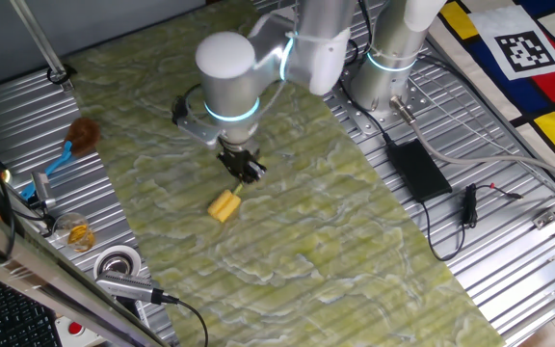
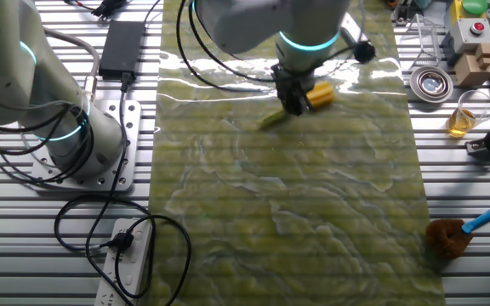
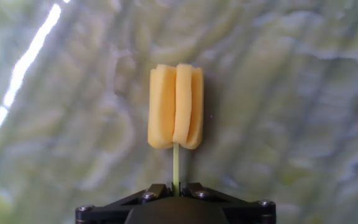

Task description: Scrub the table with a brush

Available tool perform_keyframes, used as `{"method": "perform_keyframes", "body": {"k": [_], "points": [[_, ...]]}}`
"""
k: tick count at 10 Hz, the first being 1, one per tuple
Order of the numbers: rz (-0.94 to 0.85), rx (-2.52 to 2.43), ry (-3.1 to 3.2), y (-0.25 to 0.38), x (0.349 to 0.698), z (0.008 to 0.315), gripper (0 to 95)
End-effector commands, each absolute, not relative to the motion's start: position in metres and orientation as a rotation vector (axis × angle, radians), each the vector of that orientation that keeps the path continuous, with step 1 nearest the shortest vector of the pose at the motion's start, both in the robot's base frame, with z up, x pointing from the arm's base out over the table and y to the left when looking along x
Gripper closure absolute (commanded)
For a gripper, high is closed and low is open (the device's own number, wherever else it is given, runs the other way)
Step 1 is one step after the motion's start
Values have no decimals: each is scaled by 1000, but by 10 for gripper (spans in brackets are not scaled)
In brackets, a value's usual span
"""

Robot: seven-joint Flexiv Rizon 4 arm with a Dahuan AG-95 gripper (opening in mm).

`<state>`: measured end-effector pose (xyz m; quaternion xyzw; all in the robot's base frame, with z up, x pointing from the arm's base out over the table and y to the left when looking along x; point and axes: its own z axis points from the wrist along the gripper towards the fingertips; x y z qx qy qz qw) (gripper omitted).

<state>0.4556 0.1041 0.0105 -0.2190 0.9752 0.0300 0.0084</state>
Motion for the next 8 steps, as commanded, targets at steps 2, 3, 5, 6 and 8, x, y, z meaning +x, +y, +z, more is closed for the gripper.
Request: {"method": "perform_keyframes", "body": {"k": [2, 3, 5, 6, 8], "points": [[105, -583, 3068, 131, 448, 14, 950], [105, -561, 3074, 138, 446, 14, 950], [97, -620, 3063, 136, 446, 18, 950], [92, -649, 3066, 133, 449, 24, 950], [73, -750, 3053, 119, 455, 37, 950]]}}
